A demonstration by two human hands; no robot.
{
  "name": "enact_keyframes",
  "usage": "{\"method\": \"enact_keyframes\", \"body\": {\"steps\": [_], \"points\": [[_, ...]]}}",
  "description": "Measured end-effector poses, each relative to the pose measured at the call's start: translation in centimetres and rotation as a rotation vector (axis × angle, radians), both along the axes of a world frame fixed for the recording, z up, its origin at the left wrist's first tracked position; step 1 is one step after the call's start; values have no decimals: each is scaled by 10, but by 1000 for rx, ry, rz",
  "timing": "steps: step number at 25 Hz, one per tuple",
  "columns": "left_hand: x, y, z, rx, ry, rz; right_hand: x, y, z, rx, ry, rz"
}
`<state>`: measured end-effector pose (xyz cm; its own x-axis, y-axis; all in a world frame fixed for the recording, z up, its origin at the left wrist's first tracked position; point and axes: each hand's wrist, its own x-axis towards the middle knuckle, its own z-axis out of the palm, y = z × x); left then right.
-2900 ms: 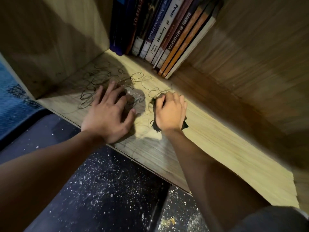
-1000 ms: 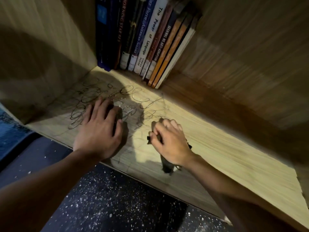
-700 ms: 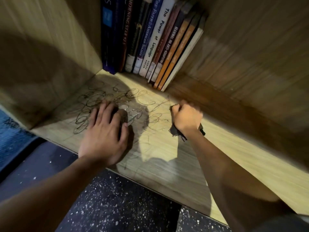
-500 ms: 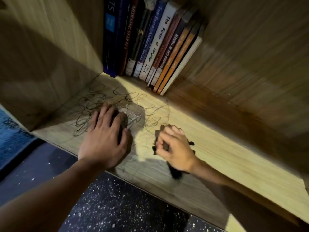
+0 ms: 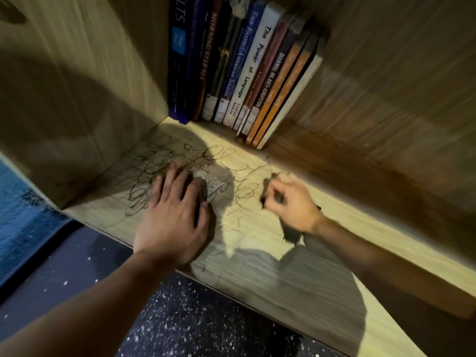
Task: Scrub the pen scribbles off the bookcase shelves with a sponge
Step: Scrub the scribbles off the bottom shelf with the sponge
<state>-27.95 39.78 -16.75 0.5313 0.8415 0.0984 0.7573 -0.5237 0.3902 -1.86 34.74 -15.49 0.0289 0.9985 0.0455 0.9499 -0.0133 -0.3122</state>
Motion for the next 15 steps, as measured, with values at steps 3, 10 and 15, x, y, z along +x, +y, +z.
{"method": "enact_keyframes", "body": {"steps": [3,10,15], "points": [[1,2,1,6,-33,11,14,47,3,-10,25,-463],[0,1,3,3,-34,19,-16,0,0,22,34,99],[0,0,2,2,-82,27,18,74,-3,-39,113,-537]]}}
